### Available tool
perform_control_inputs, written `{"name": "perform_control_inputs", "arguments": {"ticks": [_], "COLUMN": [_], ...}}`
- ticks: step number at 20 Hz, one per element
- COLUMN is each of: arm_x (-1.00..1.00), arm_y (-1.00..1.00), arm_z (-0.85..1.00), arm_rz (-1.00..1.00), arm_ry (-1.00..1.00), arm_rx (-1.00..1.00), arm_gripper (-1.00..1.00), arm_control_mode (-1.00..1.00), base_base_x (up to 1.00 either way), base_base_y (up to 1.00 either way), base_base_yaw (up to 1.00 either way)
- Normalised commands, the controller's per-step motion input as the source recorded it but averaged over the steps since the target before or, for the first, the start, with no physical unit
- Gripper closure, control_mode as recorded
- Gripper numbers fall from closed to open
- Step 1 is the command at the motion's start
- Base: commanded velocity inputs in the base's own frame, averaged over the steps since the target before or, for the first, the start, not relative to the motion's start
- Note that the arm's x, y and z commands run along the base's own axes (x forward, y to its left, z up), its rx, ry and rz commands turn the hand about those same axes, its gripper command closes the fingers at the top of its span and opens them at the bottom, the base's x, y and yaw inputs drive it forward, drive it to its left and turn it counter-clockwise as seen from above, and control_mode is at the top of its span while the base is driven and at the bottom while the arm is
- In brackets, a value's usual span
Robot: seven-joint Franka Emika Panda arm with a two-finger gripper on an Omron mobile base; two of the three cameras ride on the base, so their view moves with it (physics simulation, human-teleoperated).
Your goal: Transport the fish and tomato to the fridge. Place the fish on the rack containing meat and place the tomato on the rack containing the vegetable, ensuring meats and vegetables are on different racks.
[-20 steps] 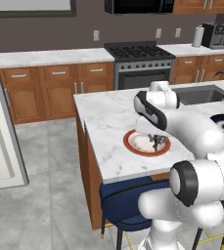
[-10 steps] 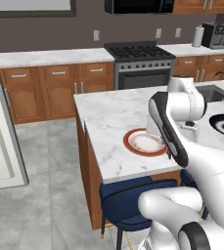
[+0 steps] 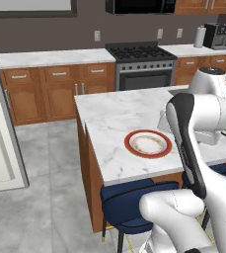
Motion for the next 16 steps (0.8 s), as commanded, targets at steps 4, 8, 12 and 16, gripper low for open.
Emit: {"name": "perform_control_inputs", "arguments": {"ticks": [4, 8, 12, 16], "arm_x": [-0.08, -0.36, -0.53, -0.50], "arm_y": [0.00, 0.07, 0.11, 0.04], "arm_z": [0.46, 0.41, 0.42, 0.34], "arm_rz": [0.04, 0.06, 0.06, 0.08], "arm_ry": [-0.02, -0.10, -0.19, -0.20], "arm_rx": [0.00, 0.00, 0.00, 0.00], "arm_gripper": [1.00, 1.00, 1.00, 1.00], "arm_control_mode": [-1.00, -1.00, -1.00, -1.00], "base_base_x": [0.00, 0.00, 0.00, 0.00], "base_base_y": [0.00, 0.00, 0.00, 0.00], "base_base_yaw": [0.00, 0.00, 0.00, 0.00]}}
